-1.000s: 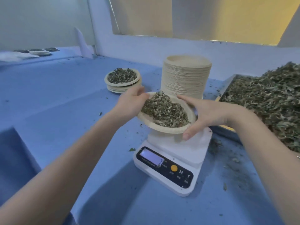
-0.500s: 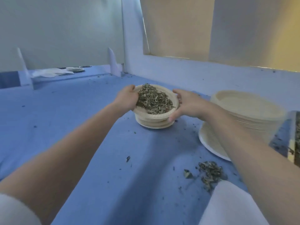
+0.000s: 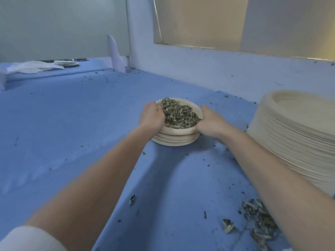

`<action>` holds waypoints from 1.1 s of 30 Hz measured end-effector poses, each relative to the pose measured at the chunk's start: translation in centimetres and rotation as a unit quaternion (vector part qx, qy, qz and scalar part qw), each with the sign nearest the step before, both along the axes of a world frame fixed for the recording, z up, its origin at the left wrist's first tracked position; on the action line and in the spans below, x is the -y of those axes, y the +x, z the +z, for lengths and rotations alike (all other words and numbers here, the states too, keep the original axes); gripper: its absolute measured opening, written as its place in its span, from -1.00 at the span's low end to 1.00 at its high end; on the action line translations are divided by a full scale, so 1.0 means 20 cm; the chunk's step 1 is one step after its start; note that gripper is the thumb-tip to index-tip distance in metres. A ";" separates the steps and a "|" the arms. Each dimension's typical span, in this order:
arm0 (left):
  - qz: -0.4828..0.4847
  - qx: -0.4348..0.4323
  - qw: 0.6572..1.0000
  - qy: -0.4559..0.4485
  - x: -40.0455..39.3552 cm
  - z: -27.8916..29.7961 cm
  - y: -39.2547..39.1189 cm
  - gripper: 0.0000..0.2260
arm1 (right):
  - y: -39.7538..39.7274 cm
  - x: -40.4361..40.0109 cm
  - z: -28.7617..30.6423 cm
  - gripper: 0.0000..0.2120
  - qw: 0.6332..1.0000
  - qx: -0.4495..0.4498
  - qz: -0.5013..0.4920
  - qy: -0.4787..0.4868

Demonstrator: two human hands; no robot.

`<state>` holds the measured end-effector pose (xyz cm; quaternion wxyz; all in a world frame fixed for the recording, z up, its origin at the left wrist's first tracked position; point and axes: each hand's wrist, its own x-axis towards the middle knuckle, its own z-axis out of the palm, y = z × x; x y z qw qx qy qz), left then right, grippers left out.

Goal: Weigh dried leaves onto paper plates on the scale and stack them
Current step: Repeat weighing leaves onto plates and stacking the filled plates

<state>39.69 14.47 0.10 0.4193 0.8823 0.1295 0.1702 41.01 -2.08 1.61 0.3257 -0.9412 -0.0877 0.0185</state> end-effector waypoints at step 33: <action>-0.194 0.039 0.980 -0.008 0.75 0.62 -0.60 -0.55 | -0.68 0.44 0.66 -0.57 0.989 0.147 -0.021 -0.001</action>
